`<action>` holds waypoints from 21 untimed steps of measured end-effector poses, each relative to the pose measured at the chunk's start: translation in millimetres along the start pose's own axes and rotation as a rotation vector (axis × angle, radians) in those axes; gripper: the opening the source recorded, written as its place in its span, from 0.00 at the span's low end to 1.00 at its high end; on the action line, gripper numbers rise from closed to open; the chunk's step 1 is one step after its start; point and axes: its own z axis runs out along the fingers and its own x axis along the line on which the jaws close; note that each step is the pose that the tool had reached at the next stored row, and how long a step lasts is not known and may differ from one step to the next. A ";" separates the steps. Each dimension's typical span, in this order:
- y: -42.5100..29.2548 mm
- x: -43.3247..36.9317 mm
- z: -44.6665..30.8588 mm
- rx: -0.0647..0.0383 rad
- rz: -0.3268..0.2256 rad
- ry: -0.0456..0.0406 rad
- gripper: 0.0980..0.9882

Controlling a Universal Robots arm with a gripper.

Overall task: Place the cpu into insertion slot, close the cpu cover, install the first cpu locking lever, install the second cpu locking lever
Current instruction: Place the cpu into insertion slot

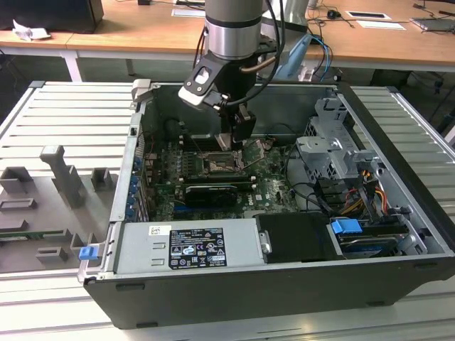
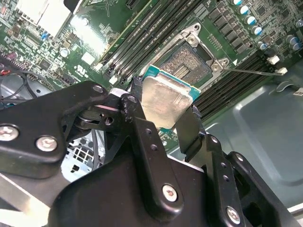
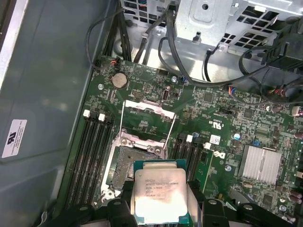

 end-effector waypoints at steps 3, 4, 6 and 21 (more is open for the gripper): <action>-0.1 0.0 0.9 0.000 0.033 -0.0024 0.48; -0.1 0.0 1.1 0.000 0.042 -0.0032 0.48; -0.2 0.0 2.1 -0.001 0.082 -0.0063 0.48; -0.3 0.2 5.5 -0.001 0.229 -0.0174 0.48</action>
